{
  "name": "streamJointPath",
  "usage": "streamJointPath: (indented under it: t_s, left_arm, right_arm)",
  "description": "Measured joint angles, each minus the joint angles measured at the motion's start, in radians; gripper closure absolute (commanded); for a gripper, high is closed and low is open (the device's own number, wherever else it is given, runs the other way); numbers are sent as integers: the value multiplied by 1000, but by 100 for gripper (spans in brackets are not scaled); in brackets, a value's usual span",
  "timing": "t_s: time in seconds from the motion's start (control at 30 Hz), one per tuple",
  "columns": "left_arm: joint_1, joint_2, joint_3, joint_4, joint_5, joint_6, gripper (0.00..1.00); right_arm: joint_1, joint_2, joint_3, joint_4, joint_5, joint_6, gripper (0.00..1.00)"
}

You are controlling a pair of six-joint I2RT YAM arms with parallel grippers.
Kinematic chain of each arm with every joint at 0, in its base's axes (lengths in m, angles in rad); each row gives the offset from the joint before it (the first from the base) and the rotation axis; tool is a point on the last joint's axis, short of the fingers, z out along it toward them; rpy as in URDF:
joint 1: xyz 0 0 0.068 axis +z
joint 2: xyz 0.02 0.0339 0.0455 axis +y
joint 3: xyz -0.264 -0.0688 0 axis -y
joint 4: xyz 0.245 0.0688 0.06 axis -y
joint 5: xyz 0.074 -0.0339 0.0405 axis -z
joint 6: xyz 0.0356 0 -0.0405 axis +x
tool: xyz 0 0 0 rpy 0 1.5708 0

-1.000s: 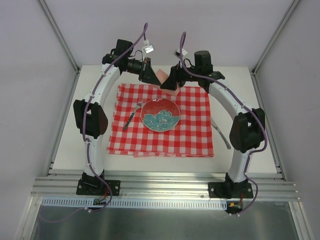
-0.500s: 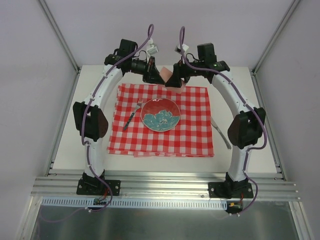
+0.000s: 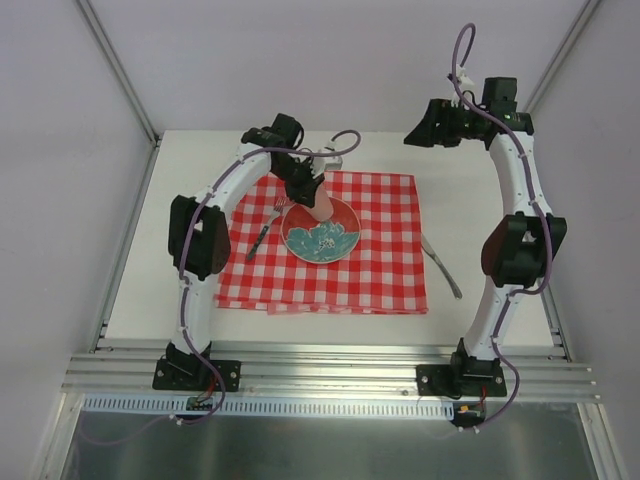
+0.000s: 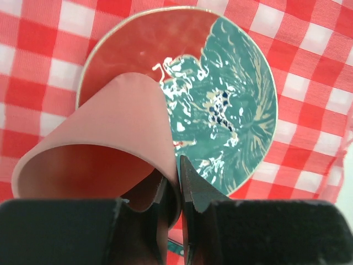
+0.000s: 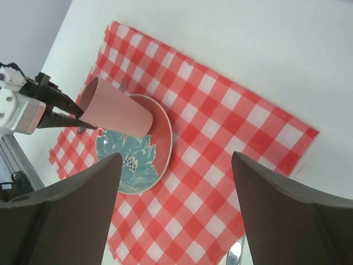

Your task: Set the dinner table for one person

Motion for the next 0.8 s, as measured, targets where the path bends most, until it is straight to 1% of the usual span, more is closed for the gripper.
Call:
streamJointPath:
  t_s: [0.13, 0.2, 0.37, 0.43, 0.6, 0.8]
  left_arm:
    - [-75, 23, 83, -4, -91, 65, 100]
    - [-109, 23, 102, -3, -131, 107, 100]
    - [-194, 23, 113, -9, -234, 238, 100]
    - [-218, 23, 113, -11, -258, 269, 100]
    - [-246, 25, 121, -14, -296, 315, 100]
    - [-263, 85, 259, -21, -323, 375, 100]
  right_arm:
    - [12, -32, -65, -39, 30, -37, 16]
    - [19, -41, -87, -54, 38, -52, 16]
    - [26, -47, -116, -84, 46, -79, 16]
    - [26, -47, -117, -97, 51, -87, 16]
    - [16, -47, -117, -116, 64, -97, 16]
    - [-10, -47, -117, -134, 73, -120, 16]
